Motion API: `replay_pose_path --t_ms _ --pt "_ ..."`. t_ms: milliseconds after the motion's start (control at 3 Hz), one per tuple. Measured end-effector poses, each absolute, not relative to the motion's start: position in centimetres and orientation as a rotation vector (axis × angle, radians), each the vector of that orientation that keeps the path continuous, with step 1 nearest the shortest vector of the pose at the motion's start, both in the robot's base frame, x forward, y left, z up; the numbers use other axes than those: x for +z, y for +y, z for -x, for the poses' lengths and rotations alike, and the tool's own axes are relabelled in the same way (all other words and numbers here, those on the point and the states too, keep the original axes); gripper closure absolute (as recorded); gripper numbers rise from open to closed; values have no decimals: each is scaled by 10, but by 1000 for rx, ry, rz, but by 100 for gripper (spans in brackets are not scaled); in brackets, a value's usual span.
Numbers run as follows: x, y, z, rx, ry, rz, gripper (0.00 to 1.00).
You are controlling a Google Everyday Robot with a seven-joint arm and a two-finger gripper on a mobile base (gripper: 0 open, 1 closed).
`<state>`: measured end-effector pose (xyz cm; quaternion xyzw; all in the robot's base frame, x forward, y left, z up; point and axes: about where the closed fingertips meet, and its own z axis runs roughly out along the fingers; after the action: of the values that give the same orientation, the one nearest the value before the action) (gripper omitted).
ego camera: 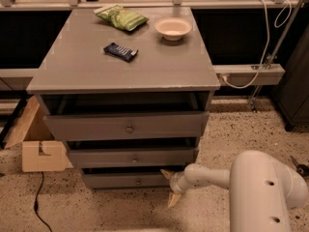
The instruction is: Open bottom drawer
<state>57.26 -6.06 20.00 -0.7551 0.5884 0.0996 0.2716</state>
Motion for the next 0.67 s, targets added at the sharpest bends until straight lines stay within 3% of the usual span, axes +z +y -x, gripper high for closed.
replay_pose_path --t_ms 667 --pt "178 -57 -597 219 1644 2004 0"
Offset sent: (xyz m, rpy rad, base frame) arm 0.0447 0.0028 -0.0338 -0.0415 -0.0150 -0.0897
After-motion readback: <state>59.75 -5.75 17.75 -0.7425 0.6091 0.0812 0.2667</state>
